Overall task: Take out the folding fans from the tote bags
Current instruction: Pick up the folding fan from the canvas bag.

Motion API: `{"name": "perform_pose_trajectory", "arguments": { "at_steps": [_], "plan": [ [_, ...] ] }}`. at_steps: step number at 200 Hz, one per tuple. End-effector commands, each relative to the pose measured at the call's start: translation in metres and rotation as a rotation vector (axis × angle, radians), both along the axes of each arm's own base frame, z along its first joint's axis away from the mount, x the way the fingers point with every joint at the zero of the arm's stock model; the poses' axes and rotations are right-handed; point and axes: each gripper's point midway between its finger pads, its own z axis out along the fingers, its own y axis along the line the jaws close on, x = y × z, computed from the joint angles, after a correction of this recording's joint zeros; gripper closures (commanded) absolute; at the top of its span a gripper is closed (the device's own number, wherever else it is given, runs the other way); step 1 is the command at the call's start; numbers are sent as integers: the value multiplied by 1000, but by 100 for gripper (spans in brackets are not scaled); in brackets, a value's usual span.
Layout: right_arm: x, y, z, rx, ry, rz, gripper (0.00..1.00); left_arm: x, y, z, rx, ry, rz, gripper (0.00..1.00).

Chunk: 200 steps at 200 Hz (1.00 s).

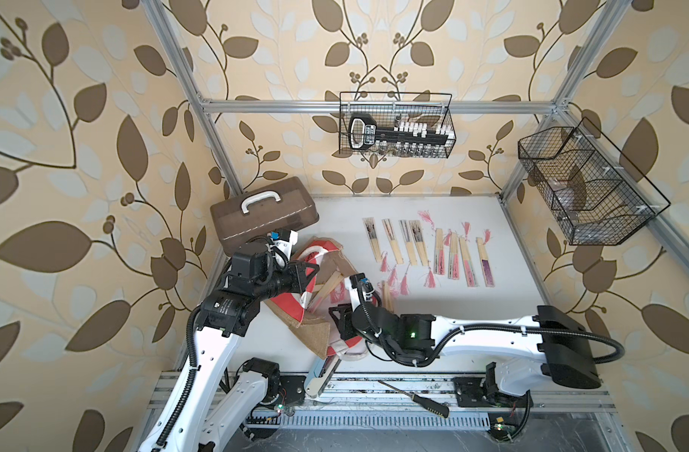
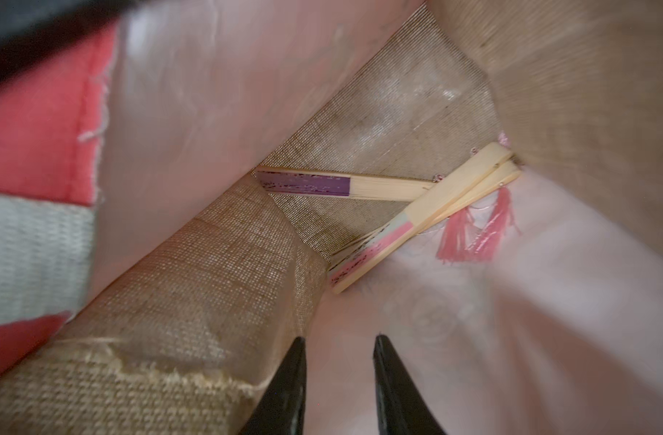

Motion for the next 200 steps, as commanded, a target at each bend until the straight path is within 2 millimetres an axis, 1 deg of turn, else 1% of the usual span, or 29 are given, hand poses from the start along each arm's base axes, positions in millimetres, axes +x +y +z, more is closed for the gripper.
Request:
{"name": "perform_pose_trajectory", "arguments": {
  "at_steps": [1, 17, 30, 38, 69, 78, 117, 148, 172, 200],
  "plan": [
    [13, 12, -3, 57, 28, -98, 68, 0, -6, 34, -23, -152, -57, 100],
    [20, 20, -21, 78, 63, -130, 67, -1, -9, 37, -31, -165, -74, 100],
    [26, 21, -34, 93, 93, -163, 66, -3, -10, 38, -38, -172, -84, 100],
    [29, 25, -36, 108, 90, -165, 65, -4, -11, 39, -41, -177, -92, 100],
    [44, 26, -49, 113, 86, -203, 62, -10, -15, 41, -55, -205, -127, 100],
    [48, 24, -54, 114, 92, -218, 61, -9, -15, 39, -58, -206, -127, 100],
    [63, 23, -65, 163, 107, -249, 58, -9, -16, 33, -56, -211, -133, 100],
    [79, 18, -89, 173, 185, -301, 56, -10, -16, 30, -57, -220, -135, 100],
    [87, 25, -101, 184, 233, -307, 56, -9, -16, 28, -53, -219, -137, 100],
    [87, 36, -110, 196, 280, -284, 56, -8, -16, 26, -48, -213, -141, 100]
  ]
}}
